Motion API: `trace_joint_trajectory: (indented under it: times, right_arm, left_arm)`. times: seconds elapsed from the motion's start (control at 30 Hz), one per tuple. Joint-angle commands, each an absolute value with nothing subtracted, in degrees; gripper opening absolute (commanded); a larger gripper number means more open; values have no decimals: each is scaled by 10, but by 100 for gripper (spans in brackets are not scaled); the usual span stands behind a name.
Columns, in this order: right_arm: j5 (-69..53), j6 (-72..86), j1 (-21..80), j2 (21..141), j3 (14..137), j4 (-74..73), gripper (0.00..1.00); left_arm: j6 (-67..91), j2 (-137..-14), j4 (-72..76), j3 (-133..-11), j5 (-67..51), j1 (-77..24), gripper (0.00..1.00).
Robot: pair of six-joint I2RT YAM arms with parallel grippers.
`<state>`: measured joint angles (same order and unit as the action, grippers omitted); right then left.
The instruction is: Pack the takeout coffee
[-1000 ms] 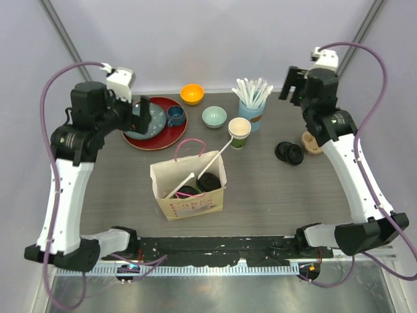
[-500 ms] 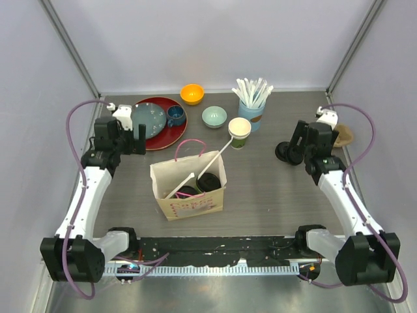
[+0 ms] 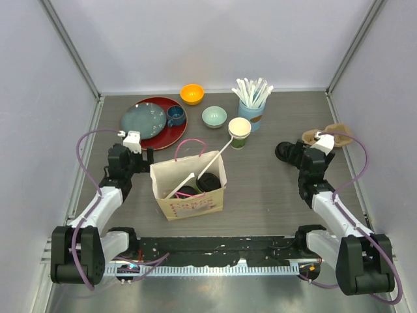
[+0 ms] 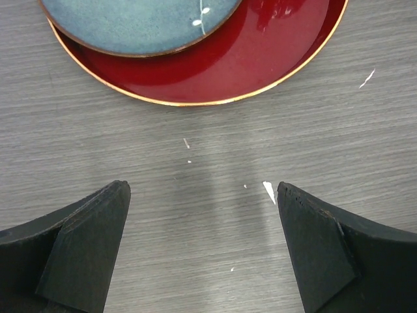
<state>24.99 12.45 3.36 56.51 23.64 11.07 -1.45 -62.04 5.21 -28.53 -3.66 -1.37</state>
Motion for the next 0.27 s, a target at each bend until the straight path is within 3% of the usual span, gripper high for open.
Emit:
trace_joint_trajectory:
  times: [0.0, 0.23]
  right_arm:
    - [258, 133, 35, 562, 209, 223, 86]
    - [257, 127, 34, 559, 205, 230, 84]
  left_arm:
    - [-8, -620, 205, -251, -47, -10, 100]
    - [-6, -623, 199, -248, -57, -9, 100]
